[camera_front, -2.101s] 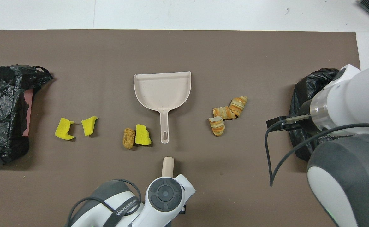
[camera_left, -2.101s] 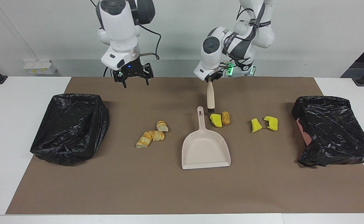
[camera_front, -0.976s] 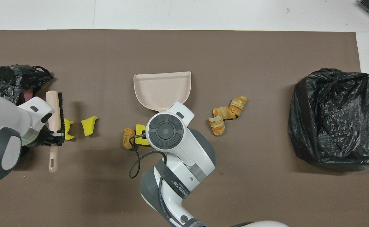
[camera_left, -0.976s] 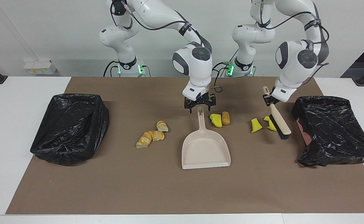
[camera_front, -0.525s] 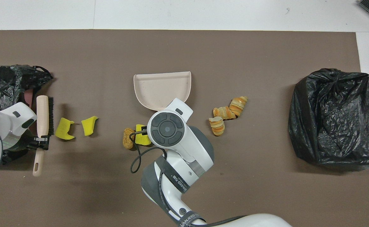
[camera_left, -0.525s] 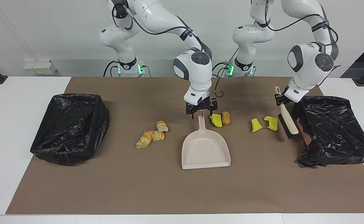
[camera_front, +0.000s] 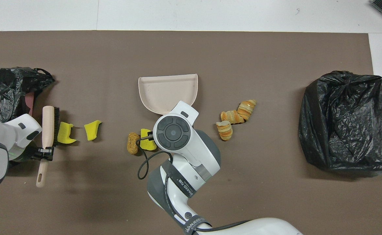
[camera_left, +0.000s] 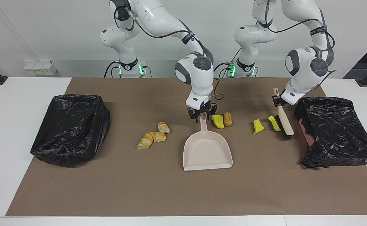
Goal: Sweep and dump trash in bin
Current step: 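Grasp the dustpan handle with the right gripper and lift it, then lower the dustpan near the sponges while the left gripper sweeps them in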
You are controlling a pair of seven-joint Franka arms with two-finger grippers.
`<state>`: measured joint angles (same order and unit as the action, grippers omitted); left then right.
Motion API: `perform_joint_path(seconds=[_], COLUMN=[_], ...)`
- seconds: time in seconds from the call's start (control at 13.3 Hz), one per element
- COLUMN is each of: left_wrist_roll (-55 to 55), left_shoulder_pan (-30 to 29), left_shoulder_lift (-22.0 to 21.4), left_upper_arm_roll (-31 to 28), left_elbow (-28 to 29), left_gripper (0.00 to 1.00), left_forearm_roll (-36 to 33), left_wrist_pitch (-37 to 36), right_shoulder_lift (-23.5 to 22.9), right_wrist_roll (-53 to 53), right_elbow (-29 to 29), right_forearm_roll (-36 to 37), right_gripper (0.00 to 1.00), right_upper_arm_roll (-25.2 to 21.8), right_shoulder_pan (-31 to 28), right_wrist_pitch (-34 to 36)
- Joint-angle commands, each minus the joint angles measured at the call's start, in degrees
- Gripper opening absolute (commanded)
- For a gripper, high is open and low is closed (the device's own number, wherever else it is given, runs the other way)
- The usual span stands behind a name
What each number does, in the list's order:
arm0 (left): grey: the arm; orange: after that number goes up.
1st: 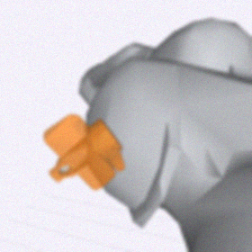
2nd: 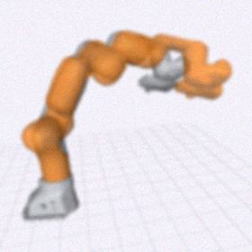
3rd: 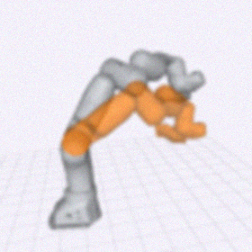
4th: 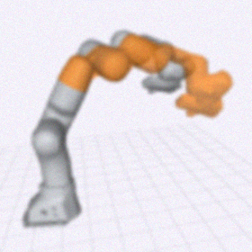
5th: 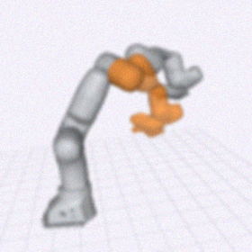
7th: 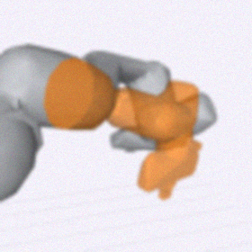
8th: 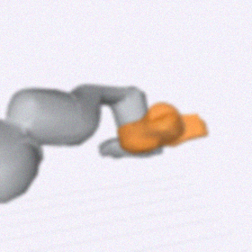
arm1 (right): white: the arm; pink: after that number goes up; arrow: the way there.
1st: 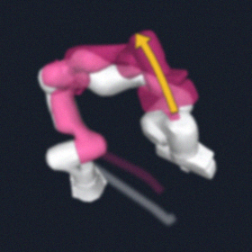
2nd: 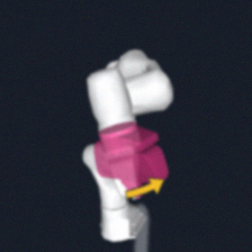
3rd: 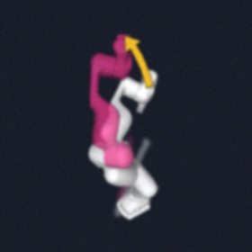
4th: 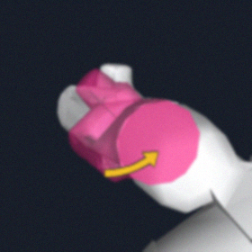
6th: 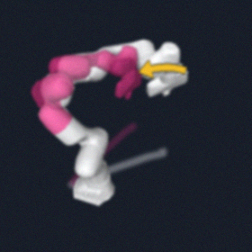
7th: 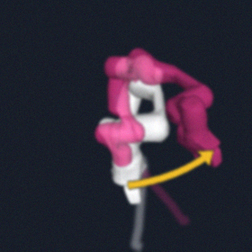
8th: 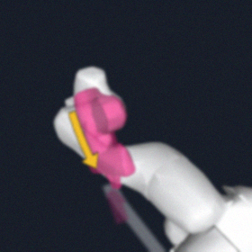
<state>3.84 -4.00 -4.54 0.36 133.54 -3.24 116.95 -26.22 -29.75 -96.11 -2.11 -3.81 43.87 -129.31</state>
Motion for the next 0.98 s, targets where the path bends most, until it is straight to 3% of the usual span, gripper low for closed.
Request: perform_joint_path(seconds=[0.0, 0.15, 0.38, 0.53, 0.68, 0.9], left_wrist_roll=[-0.1, -0.3, -0.5, -1.2, -1.4, -5.8], left_shoulder_pan=[1.4, 2.8, 6.4, 8.7, 10.3, 13.8], left_shoulder_lift=[-1.4, -1.4, -0.3, 0.8, 0.8, 0.5], left_upper_arm_roll=[0.1, 0.2, 0.1, 0.1, 0.2, 0.2], left_elbow=[1.5, 1.5, 1.5, 1.5, 1.5, 1.6], left_gripper=[0.0, 0.0, 0.0, 0.0, 0.0, 0.0], left_forearm_roll=[-0.8, 0.1, 5.7, 6.1, 6.3, 7.3], left_wrist_pitch=[1.4, 1.4, 3.3, 4.2, 3.9, 3.7], right_shoulder_lift=[0.2, 1.7, 6.1, 10.5, 16.2, 23.9], right_wrist_roll=[-0.9, 2.2, 22.3, 32.4, 40.6, 55.4], right_elbow=[0.4, 0.4, -0.8, -2.0, -5.8, -14.6], right_forearm_roll=[0.3, 0.5, -0.4, -0.4, -0.4, -0.4], right_gripper=[0.0, 0.0, 0.0, 0.0, 0.0, 0.0], right_upper_arm_roll=[0.1, -0.4, -0.4, -0.3, -0.4, -0.5], right_shoulder_pan=[-0.8, -1.6, -4.6, -6.0, -7.3, -9.8], right_wrist_pitch=[-0.1, 0.1, 2.1, 7.7, 12.8, 13.3])
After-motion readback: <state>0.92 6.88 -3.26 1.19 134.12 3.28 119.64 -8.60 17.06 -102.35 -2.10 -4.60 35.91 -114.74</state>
